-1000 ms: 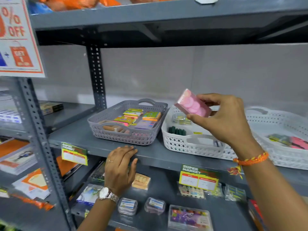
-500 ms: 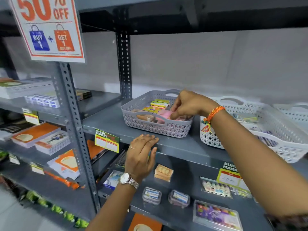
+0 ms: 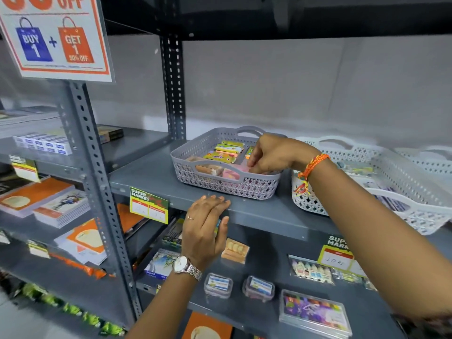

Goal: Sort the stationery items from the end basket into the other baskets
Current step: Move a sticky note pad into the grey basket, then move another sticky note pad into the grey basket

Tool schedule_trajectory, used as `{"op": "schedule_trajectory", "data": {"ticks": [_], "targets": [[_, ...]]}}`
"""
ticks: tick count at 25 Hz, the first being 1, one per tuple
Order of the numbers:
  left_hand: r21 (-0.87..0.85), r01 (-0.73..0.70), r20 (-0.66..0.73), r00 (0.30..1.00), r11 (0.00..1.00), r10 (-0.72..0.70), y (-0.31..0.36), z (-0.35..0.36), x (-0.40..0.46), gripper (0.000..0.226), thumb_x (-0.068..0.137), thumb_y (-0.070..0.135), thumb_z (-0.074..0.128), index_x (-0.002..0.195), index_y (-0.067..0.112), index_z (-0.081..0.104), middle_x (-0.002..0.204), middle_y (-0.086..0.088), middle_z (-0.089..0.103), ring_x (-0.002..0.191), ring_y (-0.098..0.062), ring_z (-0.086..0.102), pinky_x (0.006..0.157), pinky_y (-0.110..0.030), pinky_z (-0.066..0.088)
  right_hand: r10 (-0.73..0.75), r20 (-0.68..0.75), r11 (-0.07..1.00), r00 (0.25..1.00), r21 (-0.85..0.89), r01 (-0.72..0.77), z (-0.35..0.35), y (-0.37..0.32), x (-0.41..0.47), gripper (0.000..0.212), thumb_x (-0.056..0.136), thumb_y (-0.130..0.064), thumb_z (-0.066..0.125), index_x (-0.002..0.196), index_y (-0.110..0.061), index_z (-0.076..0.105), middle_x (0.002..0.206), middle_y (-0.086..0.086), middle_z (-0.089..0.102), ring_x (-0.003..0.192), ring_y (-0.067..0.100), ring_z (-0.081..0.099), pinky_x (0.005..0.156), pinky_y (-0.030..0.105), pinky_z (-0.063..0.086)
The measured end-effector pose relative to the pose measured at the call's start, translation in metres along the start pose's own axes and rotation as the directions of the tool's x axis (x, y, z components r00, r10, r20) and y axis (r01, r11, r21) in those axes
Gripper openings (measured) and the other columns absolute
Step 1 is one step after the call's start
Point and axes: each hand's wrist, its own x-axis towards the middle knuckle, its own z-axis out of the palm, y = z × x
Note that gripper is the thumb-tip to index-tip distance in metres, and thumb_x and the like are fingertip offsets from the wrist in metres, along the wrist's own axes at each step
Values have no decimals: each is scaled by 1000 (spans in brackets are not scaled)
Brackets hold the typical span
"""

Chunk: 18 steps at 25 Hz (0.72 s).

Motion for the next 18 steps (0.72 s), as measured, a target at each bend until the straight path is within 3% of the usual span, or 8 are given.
{"op": "schedule_trajectory", "data": {"ticks": [3,4,7,9,12,15,18], "targets": [[-8,34,-12,999,999,-34,13,3,-1,32,100,22,48,117,6,71,116,-9,72,115,-23,64,108,-48,50,-22,-92,990,996,139,35,-14,17,-12,12,83,-24,75,79,-13,79,52,-22,65,60,0,54,71,26,46],[-14,8,-9,1000,1000,-8,20,5,-1,32,99,20,49,117,6,71,116,-10,72,115,-24,64,108,-47,49,-22,-149,983,989,178,49,-20,25,-20,16,84,-27,74,79,-13,80,55,-18,68,59,2,53,71,29,48],[-24,-61,-2,998,998,61,50,20,5,26,96,17,54,110,7,73,111,-9,73,111,-22,64,111,-40,47,3,-274,972,962,226,61,-37,50,-57,26,86,-36,69,91,-13,80,85,17,76,70,13,58,80,48,58],[-17,-22,-18,1000,1000,22,76,34,12,20,93,17,56,100,8,73,106,-8,73,106,-21,63,108,-40,47,23,-320,973,947,225,53,-50,71,-89,26,89,-34,67,97,-12,79,92,17,76,77,15,61,82,44,56],[-21,35,-35,999,999,-36,107,55,18,19,93,18,51,87,7,66,100,-11,72,98,-25,60,96,-45,48,91,-362,984,928,178,-27,-79,118,-139,28,91,-32,66,103,-9,78,92,7,78,80,19,68,82,41,57],[36,64,-54,997,997,-62,115,65,14,23,95,23,46,84,10,62,99,-11,71,87,-32,59,82,-47,46,197,-411,976,890,166,-139,-112,177,-183,22,92,-23,66,103,-7,77,98,17,77,99,38,69,89,54,55],[88,47,-42,998,995,-43,124,76,13,31,97,30,44,85,11,64,96,-12,73,78,-35,64,77,-47,45,363,-422,932,830,160,-326,-143,241,-229,19,91,-7,63,106,-5,76,102,18,76,104,37,69,94,53,54]]}}
